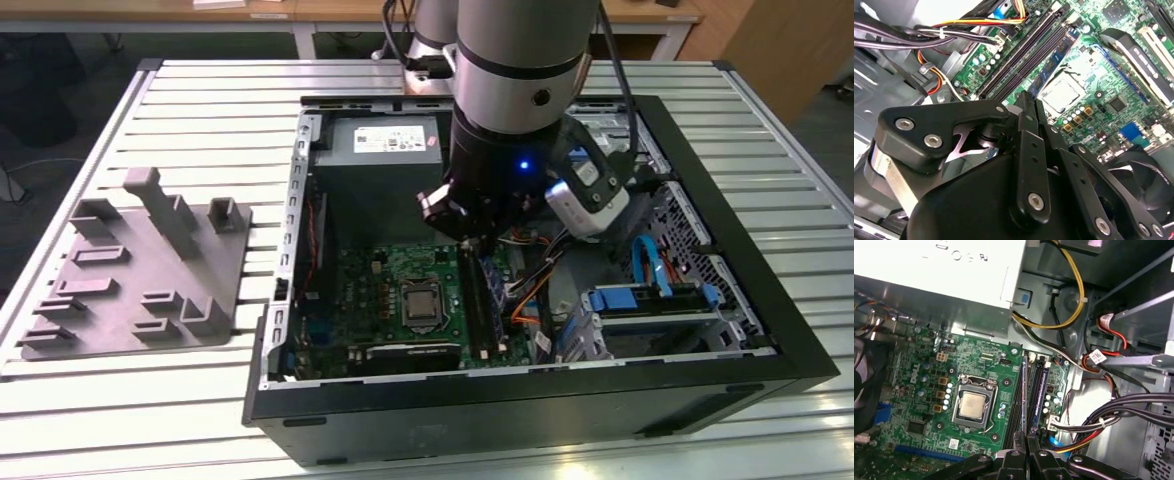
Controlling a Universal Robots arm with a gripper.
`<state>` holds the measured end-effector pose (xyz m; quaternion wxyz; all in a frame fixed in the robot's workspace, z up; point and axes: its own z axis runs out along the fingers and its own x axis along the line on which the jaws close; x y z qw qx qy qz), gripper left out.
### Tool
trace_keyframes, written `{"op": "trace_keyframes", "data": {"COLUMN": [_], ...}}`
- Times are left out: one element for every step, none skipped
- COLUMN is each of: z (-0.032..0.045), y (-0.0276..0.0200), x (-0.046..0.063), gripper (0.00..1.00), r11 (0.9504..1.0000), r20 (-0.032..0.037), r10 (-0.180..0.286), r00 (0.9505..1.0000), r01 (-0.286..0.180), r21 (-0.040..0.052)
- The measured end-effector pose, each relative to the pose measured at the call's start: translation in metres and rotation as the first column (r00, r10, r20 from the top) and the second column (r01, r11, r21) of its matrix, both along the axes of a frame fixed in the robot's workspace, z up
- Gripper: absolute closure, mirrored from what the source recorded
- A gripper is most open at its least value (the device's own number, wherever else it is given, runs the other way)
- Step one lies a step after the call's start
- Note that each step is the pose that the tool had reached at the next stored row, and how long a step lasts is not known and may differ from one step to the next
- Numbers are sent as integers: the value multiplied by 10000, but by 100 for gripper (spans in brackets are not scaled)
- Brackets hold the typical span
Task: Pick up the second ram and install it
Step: 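Insert the second ram into the second slot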
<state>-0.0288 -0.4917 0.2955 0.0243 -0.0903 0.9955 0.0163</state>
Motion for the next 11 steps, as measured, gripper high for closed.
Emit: {"op": "trace_keyframes", "data": {"z": [0, -1, -1, -1, -1, -2, -2, -3, -3, -3, -3], "y": [0, 0, 0, 0, 0, 0, 0, 0, 0, 0, 0], "x": [0, 0, 0, 0, 0, 0, 0, 0, 0, 0, 0], "gripper": [87, 87, 87, 87, 87, 87, 87, 87, 87, 87, 87], "r11": [9999, 9997, 9994, 9988, 9980, 9971, 9959, 9948, 9937, 9927, 9918], "r20": [0, 0, 0, 0, 0, 0, 0, 0, -1, 0, -1], "r10": [-114, -231, -357, -481, -632, -766, -901, -1014, -1117, -1208, -1278], "r00": [9999, 9997, 9994, 9988, 9980, 9971, 9959, 9948, 9937, 9927, 9918], "r01": [114, 231, 357, 481, 632, 766, 901, 1014, 1117, 1208, 1278], "r21": [0, 0, 0, 0, 0, 0, 0, 0, 0, 0, 0]}}
